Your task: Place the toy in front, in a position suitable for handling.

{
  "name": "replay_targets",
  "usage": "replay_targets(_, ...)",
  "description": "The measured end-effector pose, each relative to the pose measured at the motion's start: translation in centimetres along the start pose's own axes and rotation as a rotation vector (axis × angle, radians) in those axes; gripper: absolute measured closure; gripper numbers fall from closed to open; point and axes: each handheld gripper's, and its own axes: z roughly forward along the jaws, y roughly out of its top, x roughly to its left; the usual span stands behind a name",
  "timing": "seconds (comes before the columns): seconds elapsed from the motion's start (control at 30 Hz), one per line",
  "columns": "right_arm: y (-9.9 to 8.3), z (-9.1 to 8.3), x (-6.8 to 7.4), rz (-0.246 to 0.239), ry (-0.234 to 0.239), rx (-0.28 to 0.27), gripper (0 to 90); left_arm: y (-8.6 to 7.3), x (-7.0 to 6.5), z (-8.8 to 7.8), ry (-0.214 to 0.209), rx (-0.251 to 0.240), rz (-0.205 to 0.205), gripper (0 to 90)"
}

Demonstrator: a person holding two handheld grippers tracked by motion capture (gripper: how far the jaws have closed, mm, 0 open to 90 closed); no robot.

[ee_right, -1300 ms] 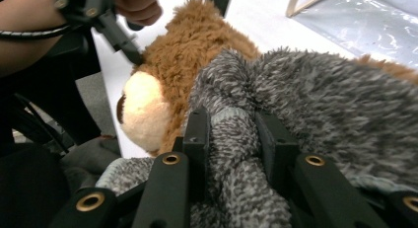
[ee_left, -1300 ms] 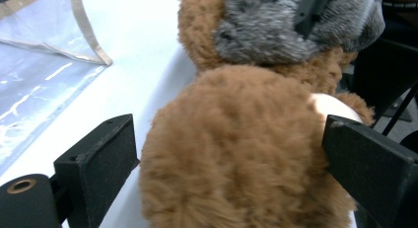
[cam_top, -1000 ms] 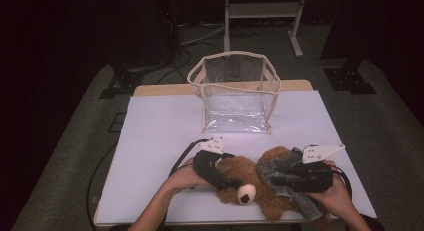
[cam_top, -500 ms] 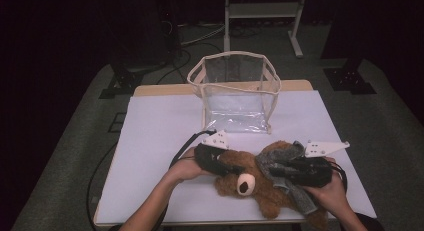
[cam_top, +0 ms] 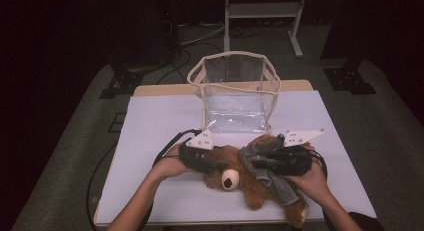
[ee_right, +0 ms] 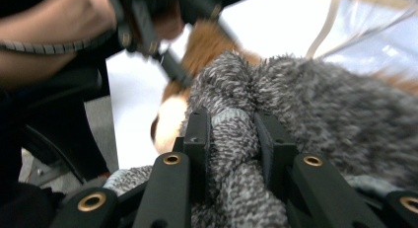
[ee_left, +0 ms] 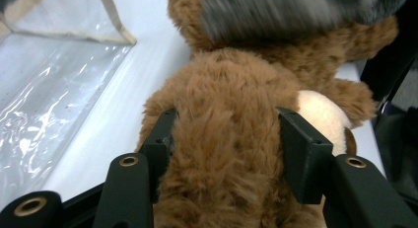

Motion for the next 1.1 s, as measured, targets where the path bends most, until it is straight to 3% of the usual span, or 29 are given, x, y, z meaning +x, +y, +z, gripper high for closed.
replay_targets(0.13, 1.6, -2.3, -0.6, -0.011, -0.071, -0.046, 69.9, -0.9, -1.2, -0.5, 0.010, -0.039, 0.013, 47.6)
replay_targets(0.23, 2.2, -2.9, -1.4, -0.013, -0.104, -0.033, 69.8, -1.1, -1.8, -0.7, 0.013, -0.041, 0.029, 46.5)
replay_targets(0.33, 1.5, -1.5, -1.8, -0.009, -0.093, 0.059, 69.7, -1.2, -2.1, -0.9, 0.006, -0.039, 0.034, 44.8)
replay_targets(0.4, 0.5, -0.3, -1.7, 0.008, -0.044, 0.090, 70.0, -1.1, -1.9, -0.9, -0.006, -0.035, 0.019, 40.3)
replay_targets(0.5, -0.1, -0.2, -1.0, 0.003, -0.027, 0.089, 70.4, -0.6, -1.7, -0.8, -0.014, -0.033, 0.017, 32.2)
replay_targets(0.6, -0.7, -0.5, 0.0, -0.007, -0.016, 0.092, 70.6, 0.2, -1.6, -0.1, -0.035, -0.025, -0.013, 20.5)
replay_targets(0.67, -1.0, -0.6, 0.6, -0.018, -0.013, 0.093, 70.6, 0.6, -1.5, 0.8, -0.075, -0.023, -0.041, 16.3)
replay_targets(0.8, -1.4, -0.9, 1.6, -0.035, -0.007, 0.090, 70.3, 0.6, -1.7, 2.5, -0.094, -0.002, -0.049, 12.7)
replay_targets(0.83, -1.3, -1.0, 1.6, -0.036, -0.011, 0.090, 70.1, 0.6, -1.7, 2.7, -0.091, -0.006, -0.044, 14.0)
replay_targets(0.97, -0.1, -2.0, 1.0, -0.037, -0.040, 0.076, 69.7, 0.9, -2.0, 2.0, -0.017, 0.004, 0.041, 42.8)
replay_targets(1.1, 1.8, -2.9, -0.5, -0.025, -0.085, 0.023, 69.8, 1.6, -1.5, 1.4, 0.051, 0.026, 0.078, 50.5)
